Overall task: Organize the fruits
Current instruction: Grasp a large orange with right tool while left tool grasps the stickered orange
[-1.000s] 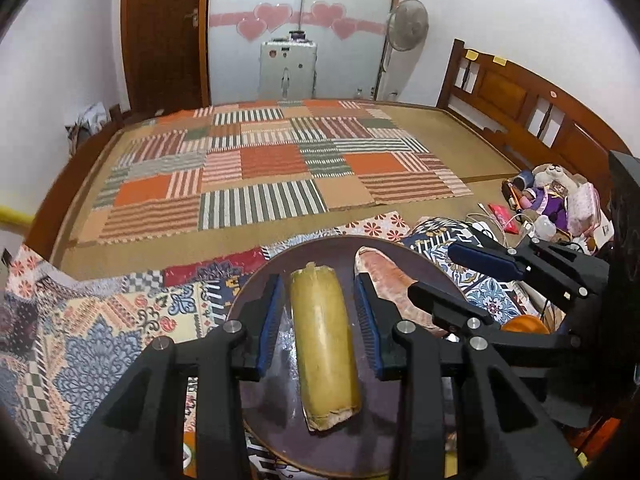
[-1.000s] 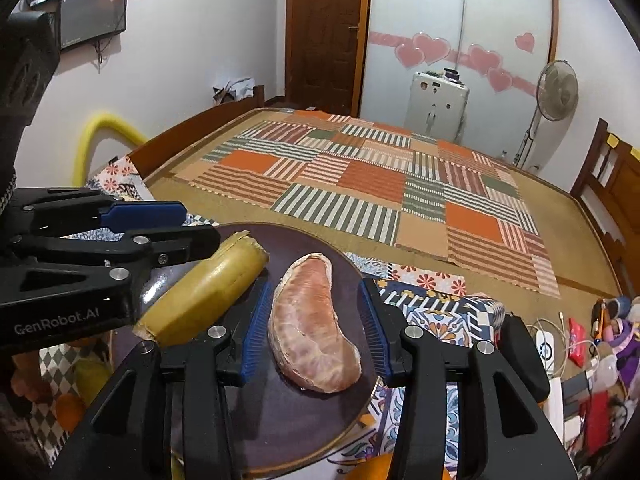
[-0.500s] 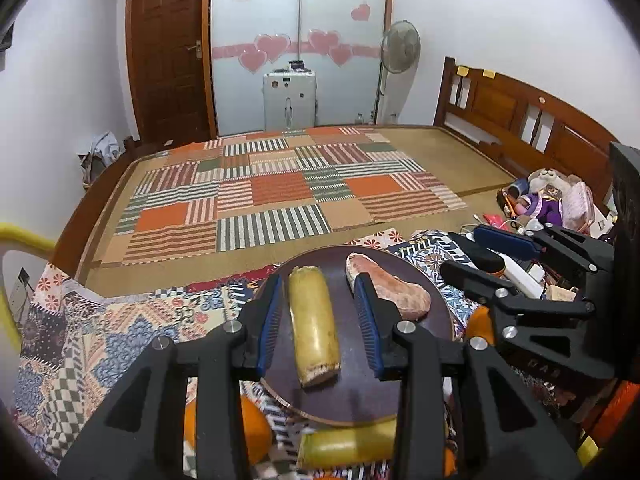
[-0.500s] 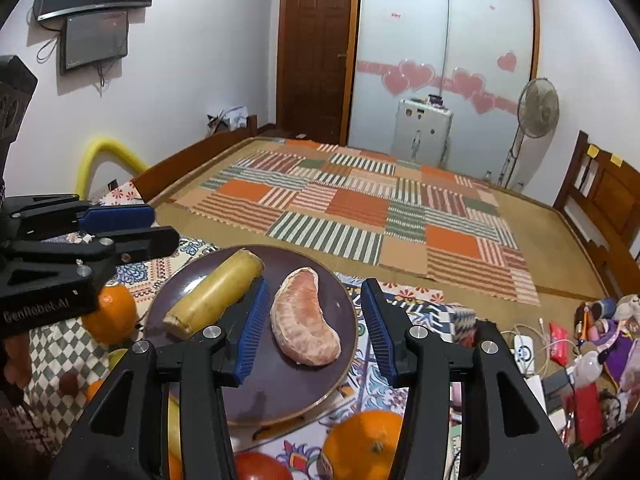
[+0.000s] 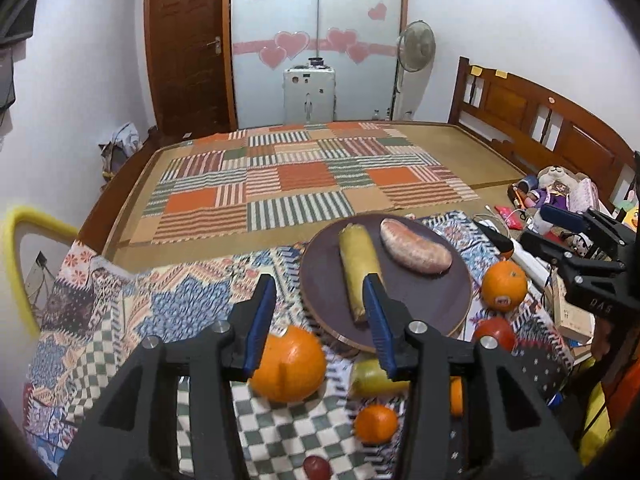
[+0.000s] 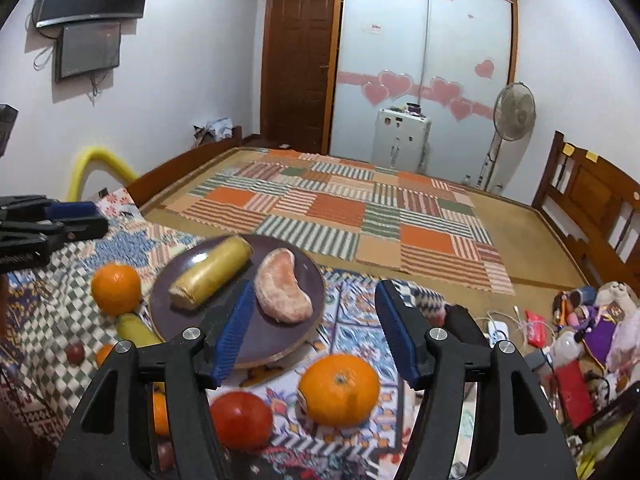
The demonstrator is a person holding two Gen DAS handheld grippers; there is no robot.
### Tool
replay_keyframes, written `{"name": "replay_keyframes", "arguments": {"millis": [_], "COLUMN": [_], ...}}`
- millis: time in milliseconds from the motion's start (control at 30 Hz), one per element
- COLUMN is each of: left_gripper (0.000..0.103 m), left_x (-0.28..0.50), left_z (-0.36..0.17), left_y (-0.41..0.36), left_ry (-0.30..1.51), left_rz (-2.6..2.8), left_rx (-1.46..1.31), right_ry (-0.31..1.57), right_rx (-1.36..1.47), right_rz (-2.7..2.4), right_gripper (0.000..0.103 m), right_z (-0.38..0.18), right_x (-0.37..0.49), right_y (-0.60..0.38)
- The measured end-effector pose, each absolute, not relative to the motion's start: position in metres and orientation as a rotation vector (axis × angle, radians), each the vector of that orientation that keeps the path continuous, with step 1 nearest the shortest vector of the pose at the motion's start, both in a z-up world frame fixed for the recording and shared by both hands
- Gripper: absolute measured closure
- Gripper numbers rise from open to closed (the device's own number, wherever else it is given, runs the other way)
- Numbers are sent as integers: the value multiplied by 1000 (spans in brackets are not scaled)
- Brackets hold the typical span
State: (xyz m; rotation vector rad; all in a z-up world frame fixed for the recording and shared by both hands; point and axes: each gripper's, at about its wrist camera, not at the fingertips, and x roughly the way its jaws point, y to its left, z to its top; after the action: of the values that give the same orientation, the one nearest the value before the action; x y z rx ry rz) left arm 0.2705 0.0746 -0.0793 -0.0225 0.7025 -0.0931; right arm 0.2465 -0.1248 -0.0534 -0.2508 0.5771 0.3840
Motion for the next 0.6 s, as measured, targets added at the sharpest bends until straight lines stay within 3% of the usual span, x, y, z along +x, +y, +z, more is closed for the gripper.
{"name": "replay_keyframes", "arguments": {"millis": [167,433,600], "left_gripper": [47,36,35], "left_x": [260,257,262], "left_z": [-90,-116,-138], "left_y": [83,94,98], "left_ry": [716,769,818], "left_rz": [-77,-80,-91], "left_rx": [-19,-20,-23], "right_ry": [621,688,719], "right_rx": [-253,-244,-257], "right_rz": [363,347,340], "right_gripper": [32,32,32], "right_z": [-72,-97,-108], "right_x": [240,239,243], "right_y": [-136,-147,-148]}}
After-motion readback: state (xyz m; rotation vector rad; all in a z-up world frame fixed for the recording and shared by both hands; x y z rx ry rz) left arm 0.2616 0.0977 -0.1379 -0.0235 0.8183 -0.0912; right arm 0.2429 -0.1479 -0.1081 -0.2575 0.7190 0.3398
